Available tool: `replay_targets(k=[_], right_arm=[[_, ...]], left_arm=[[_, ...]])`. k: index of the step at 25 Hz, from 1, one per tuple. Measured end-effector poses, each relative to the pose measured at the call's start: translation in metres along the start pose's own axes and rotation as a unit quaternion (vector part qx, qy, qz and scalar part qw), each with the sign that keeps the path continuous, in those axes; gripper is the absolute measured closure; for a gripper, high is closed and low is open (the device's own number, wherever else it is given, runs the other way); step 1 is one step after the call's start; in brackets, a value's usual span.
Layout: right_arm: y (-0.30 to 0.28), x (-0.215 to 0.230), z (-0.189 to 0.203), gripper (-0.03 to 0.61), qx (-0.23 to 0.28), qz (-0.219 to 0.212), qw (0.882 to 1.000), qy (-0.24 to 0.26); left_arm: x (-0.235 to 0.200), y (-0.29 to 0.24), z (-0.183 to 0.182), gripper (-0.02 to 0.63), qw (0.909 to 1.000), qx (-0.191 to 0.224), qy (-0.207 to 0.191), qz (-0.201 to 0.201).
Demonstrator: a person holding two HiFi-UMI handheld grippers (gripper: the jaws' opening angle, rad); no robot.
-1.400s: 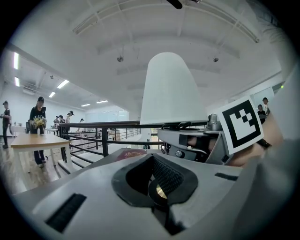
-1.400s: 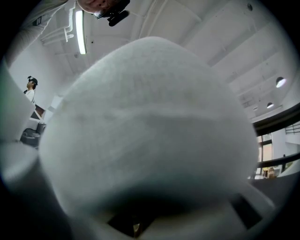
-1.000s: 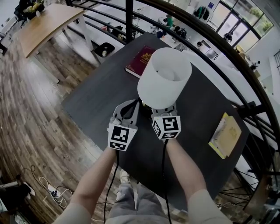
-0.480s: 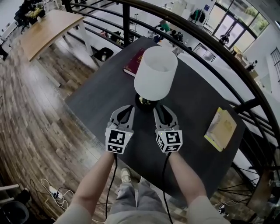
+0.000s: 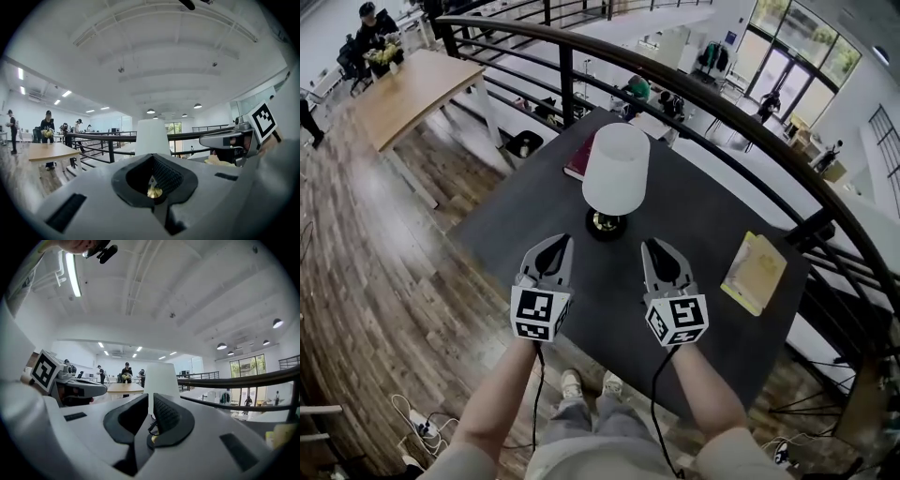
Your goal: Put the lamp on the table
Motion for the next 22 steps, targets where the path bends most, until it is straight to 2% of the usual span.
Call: replay_targets(k=[7,13,17,22], right_arm=[[0.059,-0.031,-0.071,0.554,0.021,-0.029,0.999,-0.005],[0.097,-0.062,-0.111,0.558,0.026,-0.073,0.997,0.0],[0.12,-0.076,-0.121,0.56,0.033,-0.092,0.995,0.002],[0.127,-0.098,-0.107,0.575,0.03,-0.15,0.988,-0.012]], left_arm=[[0.021,0.063,-0.068,0.609,0.9987,0.048,-0.008,0.017],[0.05,0.116,-0.106,0.609,0.9915,0.12,-0.046,0.02],[0.071,0.138,-0.113,0.609,0.9911,0.118,-0.043,0.044],[0.071,0.159,-0.108,0.609,0.9937,0.101,-0.025,0.043]])
Point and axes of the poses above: the fingertips, and each gripper's own axes: y backward along the fingers, x to its right, z out of its underside, the point moved 7 cm from there along y, backward along the fingers, and after that the axes turned 6 degrees about -z, right-handed, at the moved point
